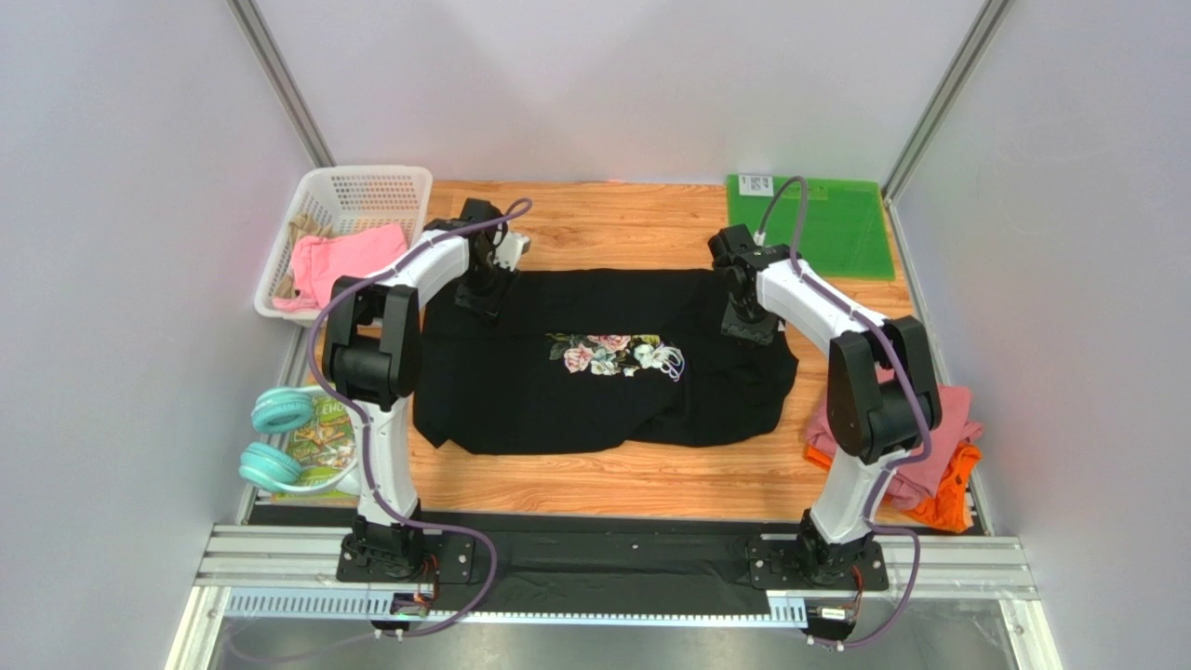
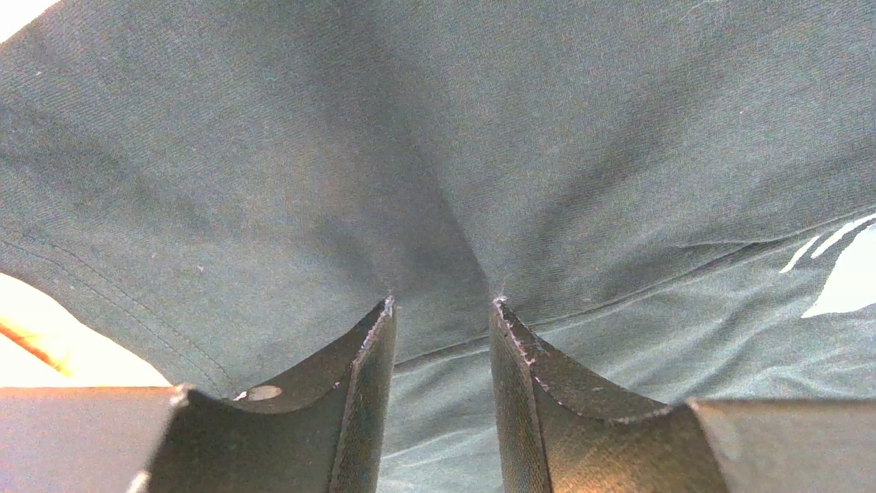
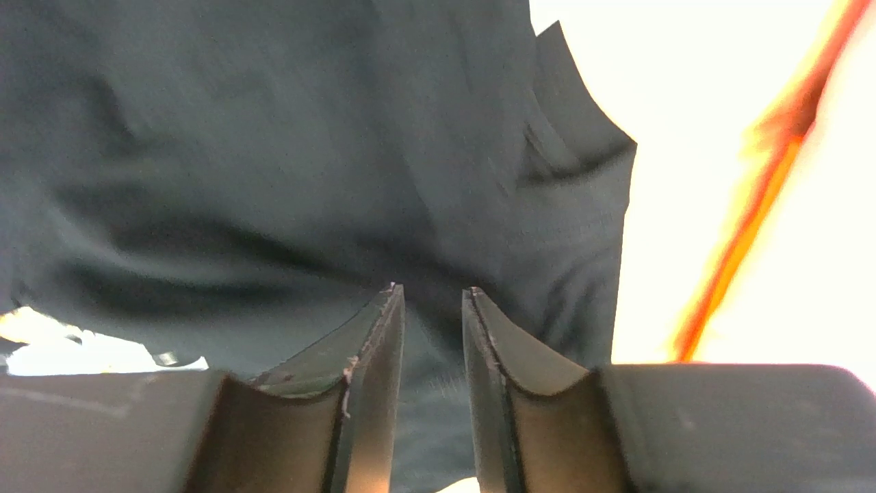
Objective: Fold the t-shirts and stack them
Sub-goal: Fold the flattened tshirt in 1/3 of the way
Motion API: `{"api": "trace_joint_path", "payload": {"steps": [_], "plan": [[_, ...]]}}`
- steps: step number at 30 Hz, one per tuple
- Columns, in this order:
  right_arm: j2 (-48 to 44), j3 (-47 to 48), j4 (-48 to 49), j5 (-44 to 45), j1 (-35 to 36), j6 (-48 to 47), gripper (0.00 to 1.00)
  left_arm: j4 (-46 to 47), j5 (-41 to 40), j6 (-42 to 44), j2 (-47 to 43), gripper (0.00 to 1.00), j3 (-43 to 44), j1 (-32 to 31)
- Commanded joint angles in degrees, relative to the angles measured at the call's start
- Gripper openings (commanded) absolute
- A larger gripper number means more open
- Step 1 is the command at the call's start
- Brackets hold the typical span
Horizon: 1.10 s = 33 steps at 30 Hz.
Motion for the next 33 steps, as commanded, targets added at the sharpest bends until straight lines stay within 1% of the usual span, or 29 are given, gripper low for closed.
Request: {"api": "trace_joint_path", "payload": {"steps": [1, 4, 5, 7, 8, 9, 10, 11, 13, 14, 15, 19, 23, 28, 33], "plan": [[2.5, 6.1, -3.0, 4.0, 0.0, -1.6, 0.36, -0.3, 0.4, 1.0, -3.5, 0.46, -0.6, 0.2], [1.0, 6.2, -5.0, 4.9, 0.2, -0.6, 0.38, -0.2, 0.5, 1.1, -4.4, 0.46, -1.3, 0.2], [-1.7, 6.0, -5.7, 6.2, 1.2, 0.0, 0.38, -0.1, 0.5, 1.1, -4.6, 0.46, -1.5, 0.3], [-5.6, 5.6, -7.1, 5.6, 3.0, 0.9, 0.38, -0.1, 0.7, 1.2, -5.5, 0.46, -2.1, 0.2], [-10.0, 4.5, -7.1, 3.5, 5.6, 1.2, 0.39, 0.0, 0.6, 1.3, -5.6, 0.46, -2.3, 0.2], [-11.8, 3.8, -6.9, 2.0, 6.9, 2.2, 0.39, 0.1, 0.5, 1.3, -6.1, 0.46, -2.5, 0.3], [-13.3, 2.8, -6.2, 0.2, 8.0, 2.6, 0.39, 0.1, 0.6, 1.4, -6.2, 0.46, -2.7, 0.3], [-15.1, 0.2, -5.5, -4.2, 9.6, 3.0, 0.39, 0.1, 0.6, 1.4, -6.3, 0.46, -2.6, 0.3], [-15.7, -3.2, -2.6, -8.2, 10.8, 4.6, 0.39, 0.1, 0.5, 1.4, -6.4, 0.46, -2.6, 0.3], [-15.8, -6.5, -0.1, -9.8, 11.1, 5.1, 0.39, 0.1, 0.4, 1.3, -6.4, 0.46, -2.6, 0.2], [-15.5, -7.8, 1.0, -10.0, 11.5, 5.6, 0.39, 0.2, 0.7, 1.2, -6.4, 0.46, -2.6, 0.2], [-10.0, -10.3, 5.0, -12.1, 11.6, 5.5, 0.38, 0.0, 1.5, 0.6, -6.6, 0.46, -2.8, 0.2], [-5.7, -9.1, 6.8, -10.4, 11.4, 4.9, 0.37, -0.1, 2.5, -0.5, -6.3, 0.47, -2.3, 0.2], [-0.8, -5.6, 7.5, -10.4, 11.5, 4.6, 0.35, -0.4, 3.5, -1.8, -5.2, 0.48, -0.3, 0.1], [-0.2, -3.7, 7.5, -9.5, 11.3, 3.9, 0.34, -0.6, 2.8, -0.9, -4.9, 0.48, -0.6, 0.1]]}}
